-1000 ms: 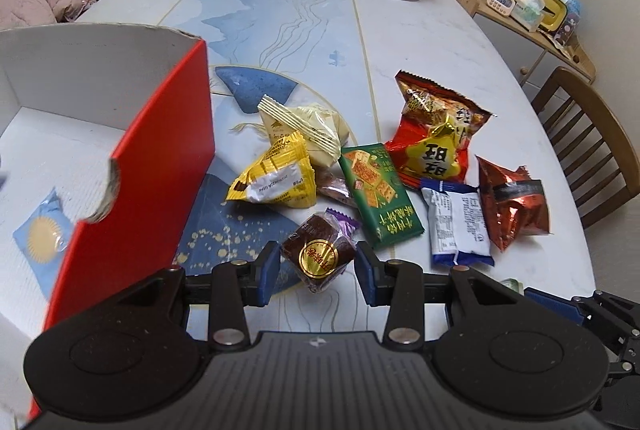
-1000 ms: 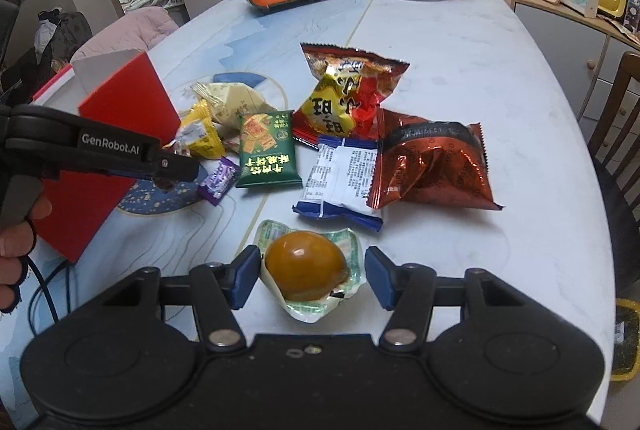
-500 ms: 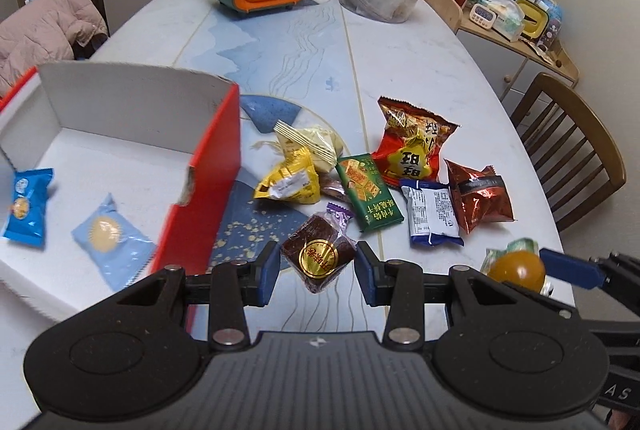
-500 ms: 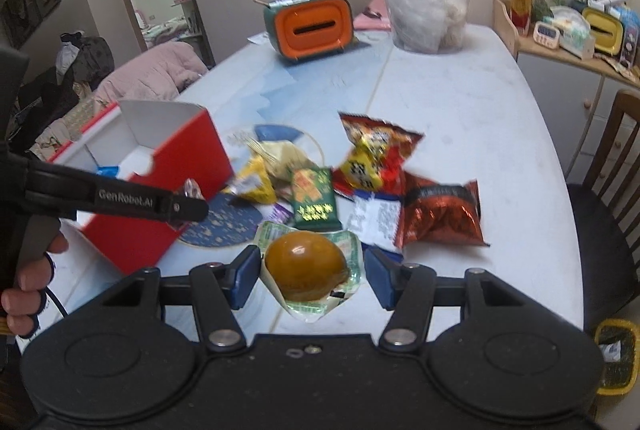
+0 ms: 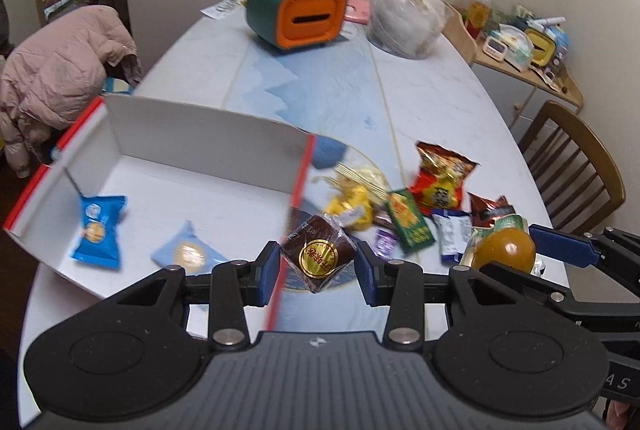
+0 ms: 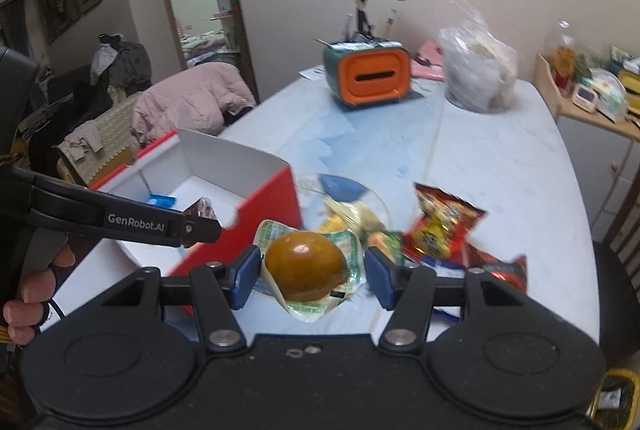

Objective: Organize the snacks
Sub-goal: 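Carry the chocolate and the yolk pastry into the white box with both tools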

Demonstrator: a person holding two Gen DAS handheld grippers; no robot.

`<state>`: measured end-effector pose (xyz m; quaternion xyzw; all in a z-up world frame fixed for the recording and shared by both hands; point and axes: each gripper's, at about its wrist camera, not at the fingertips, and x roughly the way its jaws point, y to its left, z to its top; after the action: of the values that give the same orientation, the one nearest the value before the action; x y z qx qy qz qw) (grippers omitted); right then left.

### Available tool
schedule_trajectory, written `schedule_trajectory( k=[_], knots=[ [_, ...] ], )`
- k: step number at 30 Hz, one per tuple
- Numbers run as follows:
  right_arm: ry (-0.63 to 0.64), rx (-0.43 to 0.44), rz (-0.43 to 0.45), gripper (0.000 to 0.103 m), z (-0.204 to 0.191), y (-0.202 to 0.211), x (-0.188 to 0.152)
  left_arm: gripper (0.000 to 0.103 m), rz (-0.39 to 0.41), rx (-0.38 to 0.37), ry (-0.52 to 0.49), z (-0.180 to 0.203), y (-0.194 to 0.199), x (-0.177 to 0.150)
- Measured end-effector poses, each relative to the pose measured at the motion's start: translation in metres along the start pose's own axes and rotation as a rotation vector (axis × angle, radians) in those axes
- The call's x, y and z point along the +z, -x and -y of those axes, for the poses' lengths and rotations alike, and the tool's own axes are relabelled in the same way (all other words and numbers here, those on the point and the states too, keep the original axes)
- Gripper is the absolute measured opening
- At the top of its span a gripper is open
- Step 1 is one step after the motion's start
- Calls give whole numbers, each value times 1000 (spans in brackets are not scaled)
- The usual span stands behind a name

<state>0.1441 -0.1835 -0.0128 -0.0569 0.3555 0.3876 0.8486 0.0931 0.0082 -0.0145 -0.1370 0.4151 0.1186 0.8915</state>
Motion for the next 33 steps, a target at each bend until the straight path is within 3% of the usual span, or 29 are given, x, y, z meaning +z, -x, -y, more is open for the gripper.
schedule_trajectory(
  k=[10, 19, 33],
  knots=[
    [54, 38, 21, 56, -58, -26, 27, 40, 27, 38, 25, -62, 16, 13],
    [85, 50, -5, 56, -101, -65, 42, 40, 3, 75, 38, -121, 11, 22],
    [140, 1, -107, 56, -136, -144, 45, 40, -79, 132, -16, -177, -44, 38]
  ],
)
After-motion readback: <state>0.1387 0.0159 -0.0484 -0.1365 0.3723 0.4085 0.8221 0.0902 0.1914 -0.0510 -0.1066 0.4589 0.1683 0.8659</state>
